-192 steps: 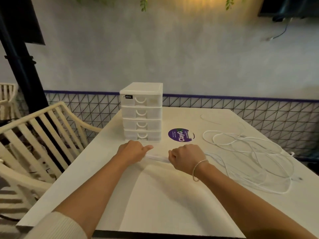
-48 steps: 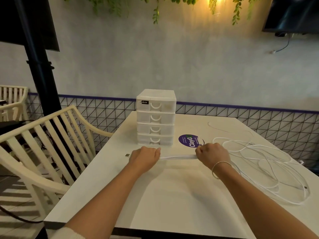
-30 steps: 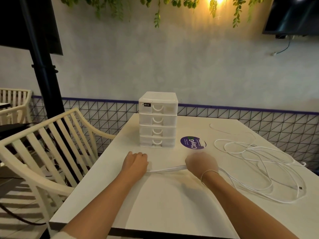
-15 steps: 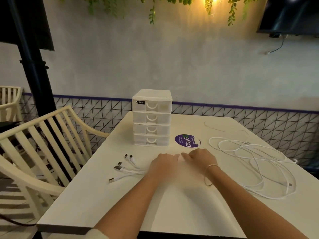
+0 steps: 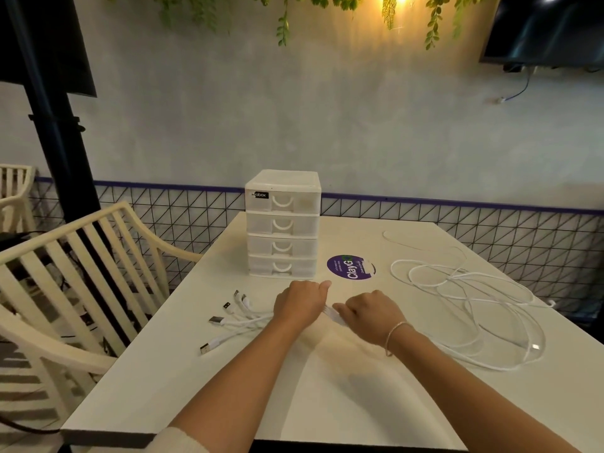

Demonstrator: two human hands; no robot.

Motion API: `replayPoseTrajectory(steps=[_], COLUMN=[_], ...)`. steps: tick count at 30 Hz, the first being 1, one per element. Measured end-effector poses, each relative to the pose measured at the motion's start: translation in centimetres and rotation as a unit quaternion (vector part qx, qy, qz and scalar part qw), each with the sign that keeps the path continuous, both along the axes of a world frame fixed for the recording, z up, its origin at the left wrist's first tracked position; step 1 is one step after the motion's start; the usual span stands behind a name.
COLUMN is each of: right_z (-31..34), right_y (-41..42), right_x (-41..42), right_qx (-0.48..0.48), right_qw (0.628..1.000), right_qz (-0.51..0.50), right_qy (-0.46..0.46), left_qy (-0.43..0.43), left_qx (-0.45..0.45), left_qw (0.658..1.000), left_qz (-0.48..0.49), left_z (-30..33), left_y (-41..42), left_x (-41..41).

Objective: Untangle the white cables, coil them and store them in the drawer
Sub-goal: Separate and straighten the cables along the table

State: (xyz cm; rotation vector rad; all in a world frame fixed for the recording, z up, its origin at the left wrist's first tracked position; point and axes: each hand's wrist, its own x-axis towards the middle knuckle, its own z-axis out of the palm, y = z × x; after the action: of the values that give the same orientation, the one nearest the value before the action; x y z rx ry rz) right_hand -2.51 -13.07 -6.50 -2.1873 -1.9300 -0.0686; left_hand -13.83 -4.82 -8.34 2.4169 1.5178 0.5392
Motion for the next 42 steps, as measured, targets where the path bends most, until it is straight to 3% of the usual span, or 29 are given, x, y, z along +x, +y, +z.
replayPoseTrajectory(steps=[3, 6, 12, 17, 26, 33, 35, 39, 42], right_z=[0.2, 0.5, 1.2, 2.0, 2.0, 2.1, 2.2, 1.3, 1.4], right_y=[-0.1, 0.9, 0.3, 0.3, 0.5, 0.2, 0.2, -0.3, -0.7], right_x=[0.5, 1.8, 2.4, 2.5, 2.3, 2.0, 1.4, -0.8, -0.8], right_qx=[-0.002, -0.003, -0.077, -0.13, -0.177, -0.156, -0.14, -0.065, -0.055], right_qw=[0.999, 0.997, 0.958, 0.955, 0.93, 0.931, 0.944, 0.988, 0.988], right_qz=[-0.011, -0.076, 0.013, 0.055, 0.067, 0.051, 0.037, 0.07, 0.047], right_qy=[-0.035, 0.009, 0.274, 0.259, 0.315, 0.327, 0.297, 0.122, 0.137], left_qy=[0.004, 0.005, 0.007, 0.019, 0.017, 0.009, 0.004, -0.012, -0.022], left_qx=[0.005, 0.006, 0.014, 0.012, 0.009, 0.029, 0.035, 0.016, 0.01], left_qw=[1.0, 0.999, 0.999, 0.999, 0.998, 0.999, 0.999, 1.0, 1.0], left_qz=[-0.025, -0.052, -0.049, -0.048, -0.055, -0.035, -0.026, 0.006, 0.003], left_z=[0.0, 0.3, 1.1, 1.2, 1.8, 1.7, 1.6, 1.1, 1.1], left_y=[-0.7, -1.6, -1.4, -1.5, -2.2, -1.8, -1.6, -1.0, -1.1], left_x=[-0.3, -0.2, -0.8, -0.7, -1.0, -0.5, -0.4, -0.5, -0.5])
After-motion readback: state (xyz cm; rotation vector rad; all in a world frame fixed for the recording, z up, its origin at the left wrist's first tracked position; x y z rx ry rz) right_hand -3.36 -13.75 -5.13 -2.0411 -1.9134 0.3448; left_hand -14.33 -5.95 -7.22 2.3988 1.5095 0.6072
